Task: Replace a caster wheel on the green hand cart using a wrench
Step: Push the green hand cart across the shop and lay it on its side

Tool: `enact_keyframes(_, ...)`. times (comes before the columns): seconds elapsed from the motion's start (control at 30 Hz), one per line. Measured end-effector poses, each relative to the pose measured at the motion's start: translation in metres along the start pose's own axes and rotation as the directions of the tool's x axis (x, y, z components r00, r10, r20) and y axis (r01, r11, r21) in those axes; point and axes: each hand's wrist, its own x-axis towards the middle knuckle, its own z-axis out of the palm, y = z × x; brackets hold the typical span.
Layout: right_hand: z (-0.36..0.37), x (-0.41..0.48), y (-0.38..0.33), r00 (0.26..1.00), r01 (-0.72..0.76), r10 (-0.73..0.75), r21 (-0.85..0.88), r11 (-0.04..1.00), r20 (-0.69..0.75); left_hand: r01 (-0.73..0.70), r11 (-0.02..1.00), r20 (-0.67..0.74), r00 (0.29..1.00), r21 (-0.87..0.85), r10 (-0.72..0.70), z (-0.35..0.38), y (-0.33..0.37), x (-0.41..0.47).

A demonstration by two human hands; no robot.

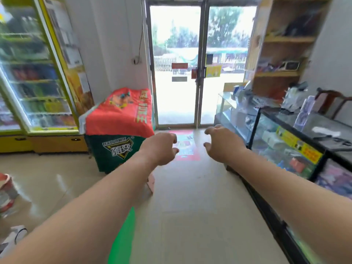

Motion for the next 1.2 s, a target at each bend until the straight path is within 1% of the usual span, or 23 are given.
enact_keyframes(0.13, -0.078, -0.033, 0.015, 0.989, -0.038, 0.038, 0.002, 0.999, -0.143, -0.098, 0.995, -0.110, 0.989, 0.013, 0.099, -0.057, 0.053, -0.004)
enact_keyframes(0.3, -0.135, -0.080, 0.032, 0.969, -0.095, 0.093, 0.001, 0.995, -0.229, -0.190, 0.982, -0.175, 0.966, 0.021, 0.191, -0.090, 0.107, -0.024)
enact_keyframes(0.5, -0.170, -0.124, 0.069, 0.952, -0.105, 0.113, 0.044, 0.993, -0.284, -0.213, 0.975, -0.168, 0.961, 0.054, 0.219, -0.109, 0.161, -0.036)
enact_keyframes(0.6, -0.182, -0.137, 0.099, 0.939, -0.094, 0.105, 0.047, 0.994, -0.326, -0.254, 0.964, -0.207, 0.942, 0.074, 0.264, -0.110, 0.203, -0.029)
enact_keyframes(0.7, -0.190, -0.145, 0.141, 0.937, -0.106, 0.111, 0.033, 0.994, -0.332, -0.296, 0.954, -0.230, 0.926, 0.052, 0.300, -0.103, 0.253, -0.013)
enact_keyframes(0.83, -0.203, -0.148, 0.213, 0.939, -0.111, 0.105, 0.000, 0.994, -0.327, -0.308, 0.951, -0.260, 0.917, 0.019, 0.302, -0.084, 0.320, 0.017)
enact_keyframes(0.97, -0.218, -0.137, 0.291, 0.947, -0.106, 0.085, -0.052, 0.993, -0.310, -0.257, 0.966, -0.264, 0.934, -0.029, 0.240, -0.064, 0.379, 0.052)
enact_keyframes(1.07, -0.222, -0.116, 0.337, 0.958, -0.094, 0.071, -0.069, 0.993, -0.276, -0.223, 0.974, -0.245, 0.947, -0.038, 0.208, -0.054, 0.408, 0.082)
enact_keyframes(1.2, -0.219, -0.071, 0.381, 0.963, -0.068, 0.050, -0.061, 0.996, -0.265, -0.167, 0.986, -0.238, 0.959, -0.025, 0.156, -0.047, 0.424, 0.127)
